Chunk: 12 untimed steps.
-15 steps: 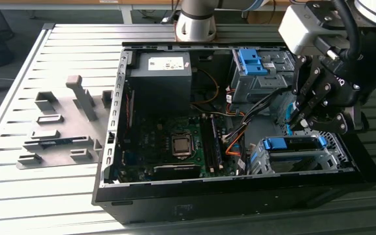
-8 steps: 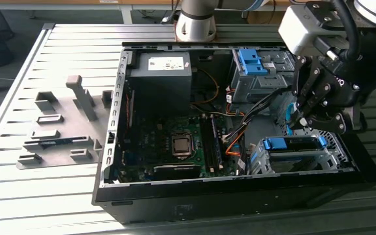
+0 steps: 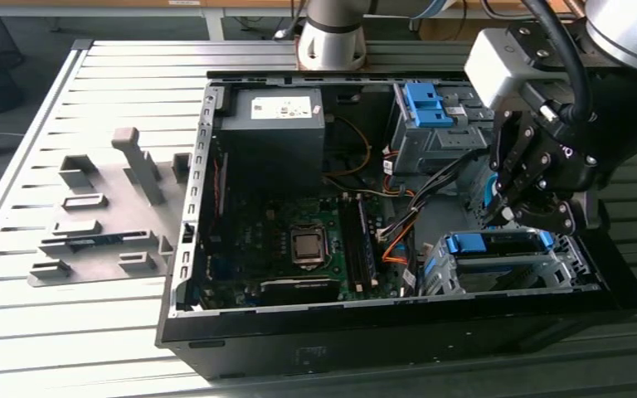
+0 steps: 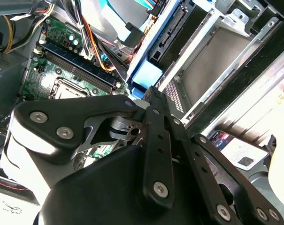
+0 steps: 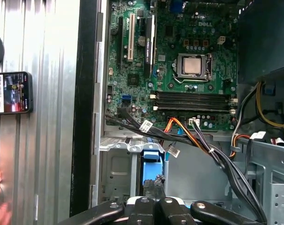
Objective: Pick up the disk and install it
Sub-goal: 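Insert the disk into the insertion slot, then insert the first disk wire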
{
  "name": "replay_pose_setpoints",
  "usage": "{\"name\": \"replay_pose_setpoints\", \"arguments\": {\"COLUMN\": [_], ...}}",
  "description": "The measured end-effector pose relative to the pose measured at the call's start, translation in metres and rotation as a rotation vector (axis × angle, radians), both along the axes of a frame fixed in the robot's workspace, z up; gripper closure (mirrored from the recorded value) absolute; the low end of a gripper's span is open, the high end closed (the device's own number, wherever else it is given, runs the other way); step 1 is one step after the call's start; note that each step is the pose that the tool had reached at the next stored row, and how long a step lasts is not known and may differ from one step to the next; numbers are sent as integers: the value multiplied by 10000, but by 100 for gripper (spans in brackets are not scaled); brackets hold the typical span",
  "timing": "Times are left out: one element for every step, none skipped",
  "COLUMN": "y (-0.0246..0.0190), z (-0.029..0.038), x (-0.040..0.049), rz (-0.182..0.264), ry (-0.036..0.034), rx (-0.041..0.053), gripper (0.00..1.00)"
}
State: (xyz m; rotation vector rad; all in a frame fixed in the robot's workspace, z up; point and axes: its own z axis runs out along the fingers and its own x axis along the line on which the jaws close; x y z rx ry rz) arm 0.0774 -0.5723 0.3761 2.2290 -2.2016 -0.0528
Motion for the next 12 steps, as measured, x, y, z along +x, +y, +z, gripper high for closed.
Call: {"name": "replay_pose_setpoints", "arguments": {"y": [0,0,0,0,0,0,0,0,0,0,0,0], "z": [0,-3,-5,-5,-5,-5,-5,-5,-5,-5,-5,-6], "x": [0,0,0,0,0,0,0,0,0,0,0,0], "rz": [0,0,0,0,0,0,0,0,0,0,0,0], "ry": [0,0,0,0,0,0,-1,0,0,0,-1,0], "rx": [-1,1,2,2,2,2,2,2,2,2,2,2], "gripper": [89,89,89,89,89,89,89,89,89,89,89,89]}}
